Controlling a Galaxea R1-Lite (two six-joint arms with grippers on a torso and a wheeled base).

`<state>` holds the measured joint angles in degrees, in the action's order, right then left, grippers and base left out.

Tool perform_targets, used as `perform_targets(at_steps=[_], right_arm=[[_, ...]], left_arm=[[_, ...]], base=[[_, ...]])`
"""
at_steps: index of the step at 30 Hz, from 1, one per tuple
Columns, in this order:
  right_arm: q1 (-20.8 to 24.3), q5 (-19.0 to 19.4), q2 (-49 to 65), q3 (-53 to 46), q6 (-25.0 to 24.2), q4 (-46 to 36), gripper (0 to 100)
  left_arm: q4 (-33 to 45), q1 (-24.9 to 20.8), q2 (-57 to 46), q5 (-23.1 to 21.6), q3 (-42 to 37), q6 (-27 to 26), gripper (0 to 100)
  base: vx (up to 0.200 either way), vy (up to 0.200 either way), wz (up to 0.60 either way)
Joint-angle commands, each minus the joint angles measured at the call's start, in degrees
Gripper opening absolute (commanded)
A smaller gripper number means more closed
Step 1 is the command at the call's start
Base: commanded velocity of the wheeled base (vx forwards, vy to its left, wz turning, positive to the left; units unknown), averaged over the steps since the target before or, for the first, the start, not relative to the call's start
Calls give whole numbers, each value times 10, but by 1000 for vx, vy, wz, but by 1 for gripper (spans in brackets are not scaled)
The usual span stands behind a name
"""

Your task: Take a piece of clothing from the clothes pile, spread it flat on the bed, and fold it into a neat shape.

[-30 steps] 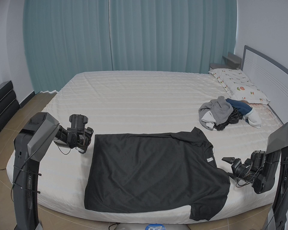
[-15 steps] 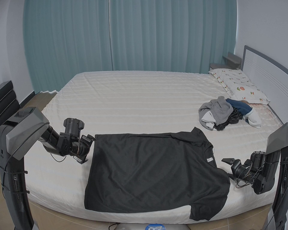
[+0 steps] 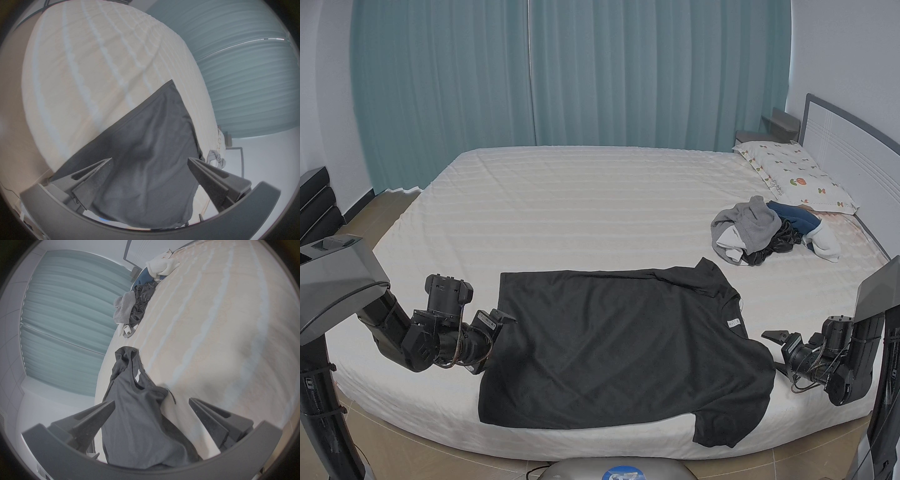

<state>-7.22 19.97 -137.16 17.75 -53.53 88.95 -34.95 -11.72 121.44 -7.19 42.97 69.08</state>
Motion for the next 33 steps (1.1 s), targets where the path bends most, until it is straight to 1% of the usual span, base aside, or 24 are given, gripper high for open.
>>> perform_targets(at_steps=[1,6,8,9,10,11,12,14,18,20,21,22,26,29,33], right_arm=[[0,1,0,-1,0,6,100],[0,1,0,-1,0,6,100],[0,1,0,-1,0,6,100],[0,1,0,-1,0,6,100],[0,1,0,-1,0,6,100],[0,1,0,-1,0,6,100],[0,1,0,-1,0,6,100],[0,1,0,-1,0,6,100],[0,1,0,-1,0,6,100],[0,1,0,-1,0,6,100],[0,1,0,-1,0,6,100],[0,1,0,-1,0,6,100],[0,0,0,-1,0,6,100],[0,0,-1,-1,0,6,100],[0,0,0,-1,0,6,100]], left_arm=[[-2,-6,-10,0,-25,-11,100],[1,-6,-9,6,-35,-30,100],[-1,-6,-11,10,-54,-62,100],[-2,-6,-11,11,-70,-88,100],[-3,-6,-12,11,-76,-98,100],[-6,-6,-13,12,-94,-133,100],[-9,-7,-14,12,-105,-154,100],[-21,-7,-15,11,-123,-179,100],[-39,-13,-9,11,-148,-199,100],[-51,-21,-2,12,-167,-225,100],[-52,-21,-2,12,-168,-227,100],[-56,-22,2,14,-171,-240,100],[-67,-26,23,38,-171,-243,100],[-97,-32,48,63,-174,-243,100],[-120,-39,59,68,-179,-243,100]], base=[[0,0,0],[0,0,0],[0,0,0],[0,0,0],[0,0,0],[0,0,0],[0,0,0],[0,0,0],[0,0,0],[0,0,0],[0,0,0],[0,0,0],[0,0,0],[0,0,0],[0,0,0]])
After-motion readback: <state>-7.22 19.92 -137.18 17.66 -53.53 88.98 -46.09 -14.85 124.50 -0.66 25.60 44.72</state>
